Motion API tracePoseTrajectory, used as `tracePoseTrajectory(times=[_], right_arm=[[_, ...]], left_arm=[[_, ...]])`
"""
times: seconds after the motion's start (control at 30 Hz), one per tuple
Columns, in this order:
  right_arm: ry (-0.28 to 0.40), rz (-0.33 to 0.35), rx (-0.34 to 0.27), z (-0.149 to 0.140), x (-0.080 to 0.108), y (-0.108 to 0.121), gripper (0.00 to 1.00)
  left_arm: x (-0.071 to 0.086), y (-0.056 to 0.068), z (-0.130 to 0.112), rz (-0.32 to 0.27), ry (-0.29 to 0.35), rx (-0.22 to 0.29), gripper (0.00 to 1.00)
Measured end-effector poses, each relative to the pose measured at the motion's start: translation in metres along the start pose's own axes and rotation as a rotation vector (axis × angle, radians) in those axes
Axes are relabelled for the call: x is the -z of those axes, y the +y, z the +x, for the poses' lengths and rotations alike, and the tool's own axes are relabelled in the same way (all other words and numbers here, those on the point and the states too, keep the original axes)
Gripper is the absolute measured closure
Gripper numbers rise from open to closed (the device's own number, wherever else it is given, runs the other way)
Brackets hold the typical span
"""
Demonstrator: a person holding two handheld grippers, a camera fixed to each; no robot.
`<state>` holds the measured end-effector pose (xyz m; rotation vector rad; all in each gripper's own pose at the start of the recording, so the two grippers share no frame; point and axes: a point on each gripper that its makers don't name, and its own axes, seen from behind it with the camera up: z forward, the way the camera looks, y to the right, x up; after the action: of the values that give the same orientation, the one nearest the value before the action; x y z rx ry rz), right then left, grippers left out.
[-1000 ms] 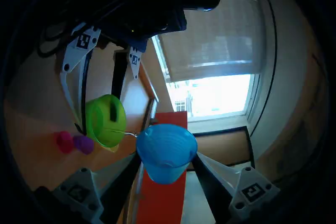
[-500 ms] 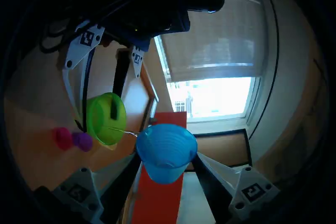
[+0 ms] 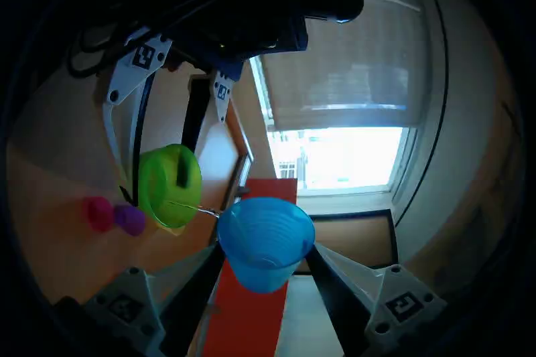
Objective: Pour water
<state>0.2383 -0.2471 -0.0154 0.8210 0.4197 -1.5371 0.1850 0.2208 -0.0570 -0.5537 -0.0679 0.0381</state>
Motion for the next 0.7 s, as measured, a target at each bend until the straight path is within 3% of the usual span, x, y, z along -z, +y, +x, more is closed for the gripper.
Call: tracePoseTrajectory(times=[0.7], right_arm=[[0.0, 0.004, 0.051, -0.0073, -0.009, 0.0029, 0.12]], left_arm=[[0.0017, -0.0017, 0.0007, 0.004, 0.008, 0.004, 0.16]])
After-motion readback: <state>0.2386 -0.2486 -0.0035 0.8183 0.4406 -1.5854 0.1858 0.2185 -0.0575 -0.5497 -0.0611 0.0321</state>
